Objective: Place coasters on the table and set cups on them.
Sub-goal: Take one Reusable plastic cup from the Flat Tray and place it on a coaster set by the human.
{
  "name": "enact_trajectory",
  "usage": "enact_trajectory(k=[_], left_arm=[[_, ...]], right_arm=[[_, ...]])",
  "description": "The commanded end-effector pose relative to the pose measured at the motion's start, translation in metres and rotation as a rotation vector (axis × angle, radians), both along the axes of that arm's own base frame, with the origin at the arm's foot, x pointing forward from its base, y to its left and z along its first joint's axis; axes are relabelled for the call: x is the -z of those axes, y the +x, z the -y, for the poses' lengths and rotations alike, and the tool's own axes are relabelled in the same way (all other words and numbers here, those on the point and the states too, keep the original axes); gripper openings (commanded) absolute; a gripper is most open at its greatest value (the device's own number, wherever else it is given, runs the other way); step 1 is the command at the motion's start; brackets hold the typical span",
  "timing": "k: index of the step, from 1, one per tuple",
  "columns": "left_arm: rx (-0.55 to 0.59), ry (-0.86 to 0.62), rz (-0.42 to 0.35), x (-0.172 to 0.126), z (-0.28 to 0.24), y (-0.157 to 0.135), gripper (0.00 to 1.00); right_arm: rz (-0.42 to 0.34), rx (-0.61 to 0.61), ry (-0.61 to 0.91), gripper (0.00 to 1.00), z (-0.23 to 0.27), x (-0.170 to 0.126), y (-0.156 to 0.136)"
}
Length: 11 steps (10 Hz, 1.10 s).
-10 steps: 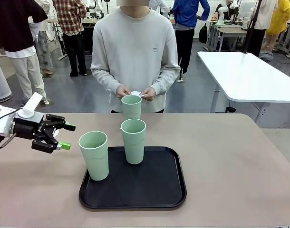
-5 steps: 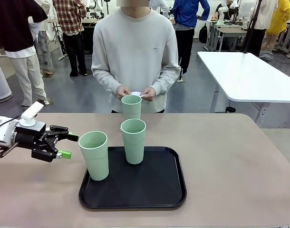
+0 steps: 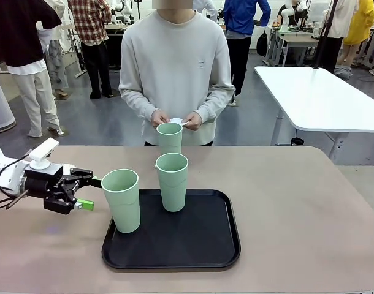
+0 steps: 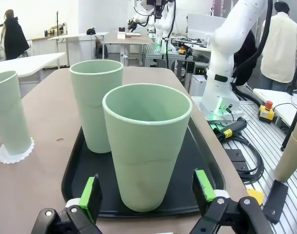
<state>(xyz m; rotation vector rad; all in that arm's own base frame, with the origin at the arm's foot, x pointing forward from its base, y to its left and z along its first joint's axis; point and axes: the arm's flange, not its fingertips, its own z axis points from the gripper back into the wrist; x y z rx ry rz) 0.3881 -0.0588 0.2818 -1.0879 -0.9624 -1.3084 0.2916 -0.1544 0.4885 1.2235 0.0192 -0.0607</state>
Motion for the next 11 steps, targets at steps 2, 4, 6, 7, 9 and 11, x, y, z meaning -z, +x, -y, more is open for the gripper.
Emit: enact_trajectory(k=[2, 4, 6, 7, 9, 11], left_arm=[[0.02, -0.027, 0.07, 0.006, 0.005, 0.005, 0.98], [0.009, -0.018, 0.052, 0.012, 0.01, 0.013, 0.98], [0.011, -0.009, 0.041, 0.016, 0.015, 0.018, 0.98], [0.011, -0.009, 0.043, 0.018, 0.018, 0.02, 0.98], [0.02, -0.006, 0.028, 0.02, 0.021, 0.026, 0.98], [0.044, -0.018, -0.002, 0.024, 0.026, 0.026, 0.98]], right_arm=[[0.002, -0.004, 0.015, 1.0, 0.001, -0.001, 0.0], [0.002, -0.004, 0.015, 1.0, 0.001, -0.001, 0.0], [0.002, -0.004, 0.015, 1.0, 0.001, -0.001, 0.0], [0.002, -0.004, 0.015, 1.0, 0.001, -0.001, 0.0], [0.002, -0.004, 0.015, 1.0, 0.001, -0.001, 0.0], [0.002, -0.004, 0.015, 1.0, 0.001, -0.001, 0.0]])
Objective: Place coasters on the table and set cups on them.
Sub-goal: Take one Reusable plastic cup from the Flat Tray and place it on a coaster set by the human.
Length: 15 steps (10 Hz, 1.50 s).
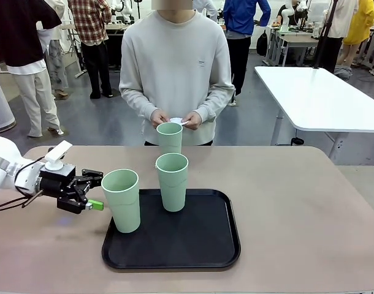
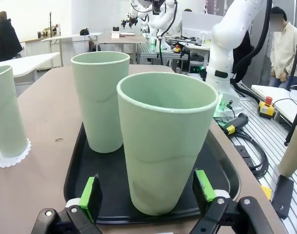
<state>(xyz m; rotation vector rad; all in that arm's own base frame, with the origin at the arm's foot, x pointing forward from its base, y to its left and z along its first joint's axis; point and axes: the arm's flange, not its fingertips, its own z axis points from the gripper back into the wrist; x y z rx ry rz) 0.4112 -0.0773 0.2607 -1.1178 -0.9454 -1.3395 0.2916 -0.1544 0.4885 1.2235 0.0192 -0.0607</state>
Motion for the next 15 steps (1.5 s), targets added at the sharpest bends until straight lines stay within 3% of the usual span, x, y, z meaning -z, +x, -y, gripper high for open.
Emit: enact_trajectory(k=[1, 8, 15], left_arm=[[0.021, -0.022, -0.016, 0.004, 0.011, 0.001, 0.98], [0.115, -0.04, -0.047, 0.017, 0.042, -0.006, 0.98], [0.156, -0.077, 0.009, 0.026, 0.066, -0.006, 0.98]], right_arm=[[0.002, -0.004, 0.015, 1.0, 0.001, -0.001, 0.0], [0.002, -0.004, 0.015, 1.0, 0.001, -0.001, 0.0], [0.002, -0.004, 0.015, 1.0, 0.001, -0.001, 0.0]])
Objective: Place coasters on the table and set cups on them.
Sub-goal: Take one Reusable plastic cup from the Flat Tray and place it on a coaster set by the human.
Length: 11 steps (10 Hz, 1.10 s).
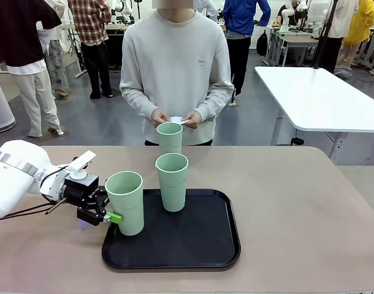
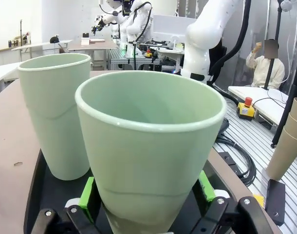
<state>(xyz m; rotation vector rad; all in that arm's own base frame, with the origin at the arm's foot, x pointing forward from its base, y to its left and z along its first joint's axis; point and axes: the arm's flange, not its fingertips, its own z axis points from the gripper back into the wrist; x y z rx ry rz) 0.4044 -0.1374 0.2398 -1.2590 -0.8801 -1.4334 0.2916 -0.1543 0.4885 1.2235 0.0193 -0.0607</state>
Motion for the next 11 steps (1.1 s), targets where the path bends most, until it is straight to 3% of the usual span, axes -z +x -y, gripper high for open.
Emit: enact_trajectory(k=[1, 4, 7, 10, 11], left_arm=[[-0.003, -0.048, 0.033, 0.006, 0.007, 0.002, 0.98], [-0.012, -0.061, 0.037, 0.009, 0.01, 0.004, 0.98], [-0.012, -0.075, 0.034, 0.01, 0.01, 0.004, 0.68], [-0.063, -0.087, 0.051, -0.011, 0.002, -0.001, 0.39], [-0.11, -0.066, 0.114, -0.046, 0.001, -0.01, 0.44]], right_arm=[[0.002, -0.004, 0.015, 1.0, 0.001, -0.001, 0.0], [0.002, -0.004, 0.015, 1.0, 0.001, -0.001, 0.0], [0.002, -0.004, 0.015, 1.0, 0.001, -0.001, 0.0], [0.002, -0.004, 0.015, 1.0, 0.001, -0.001, 0.0], [0.002, -0.004, 0.015, 1.0, 0.001, -0.001, 0.0]])
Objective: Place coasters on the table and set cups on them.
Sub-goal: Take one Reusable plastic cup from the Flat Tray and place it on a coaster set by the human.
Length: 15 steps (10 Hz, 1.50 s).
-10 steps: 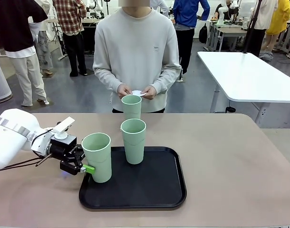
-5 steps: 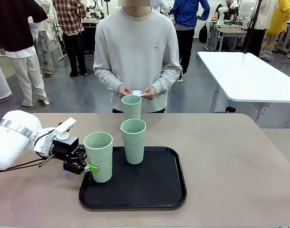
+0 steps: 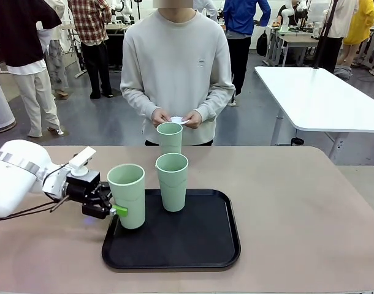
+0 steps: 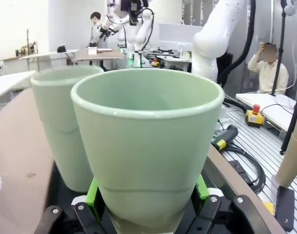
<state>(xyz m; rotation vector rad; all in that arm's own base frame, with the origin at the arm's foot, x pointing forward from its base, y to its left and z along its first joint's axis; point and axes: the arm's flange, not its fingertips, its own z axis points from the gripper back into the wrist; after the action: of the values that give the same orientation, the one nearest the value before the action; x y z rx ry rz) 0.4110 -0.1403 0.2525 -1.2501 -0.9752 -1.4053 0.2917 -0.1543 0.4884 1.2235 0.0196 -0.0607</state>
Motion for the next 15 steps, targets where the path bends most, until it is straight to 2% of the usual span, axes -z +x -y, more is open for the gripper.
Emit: enact_trajectory(k=[1, 3, 5, 7, 8, 10, 11, 13, 15], left_arm=[[-0.102, 0.011, 0.098, -0.067, -0.003, -0.023, 0.44], [-0.183, -0.021, 0.082, -0.131, -0.006, -0.021, 0.44], [-0.249, 0.024, 0.061, -0.171, -0.002, -0.017, 0.44], [-0.298, 0.036, 0.028, -0.19, -0.004, -0.017, 0.44], [-0.235, 0.008, 0.074, -0.182, -0.01, -0.015, 0.44], [-0.235, 0.008, 0.074, -0.182, -0.01, -0.015, 0.44], [-0.257, 0.029, 0.056, -0.189, -0.009, -0.015, 0.85], [-0.255, -0.011, 0.069, -0.178, -0.078, 0.022, 0.85], [-0.287, -0.02, 0.093, -0.178, -0.133, 0.038, 0.85]], right_arm=[[0.002, -0.004, 0.015, 1.0, 0.001, -0.001, 0.0], [0.002, -0.004, 0.015, 1.0, 0.001, -0.001, 0.0], [0.002, -0.004, 0.015, 1.0, 0.001, -0.001, 0.0], [0.002, -0.004, 0.015, 1.0, 0.001, -0.001, 0.0], [0.002, -0.004, 0.015, 1.0, 0.001, -0.001, 0.0], [0.002, -0.004, 0.015, 1.0, 0.001, -0.001, 0.0], [0.002, -0.004, 0.015, 1.0, 0.001, -0.001, 0.0], [0.002, -0.004, 0.015, 1.0, 0.001, -0.001, 0.0], [0.002, -0.004, 0.015, 1.0, 0.001, -0.001, 0.0]])
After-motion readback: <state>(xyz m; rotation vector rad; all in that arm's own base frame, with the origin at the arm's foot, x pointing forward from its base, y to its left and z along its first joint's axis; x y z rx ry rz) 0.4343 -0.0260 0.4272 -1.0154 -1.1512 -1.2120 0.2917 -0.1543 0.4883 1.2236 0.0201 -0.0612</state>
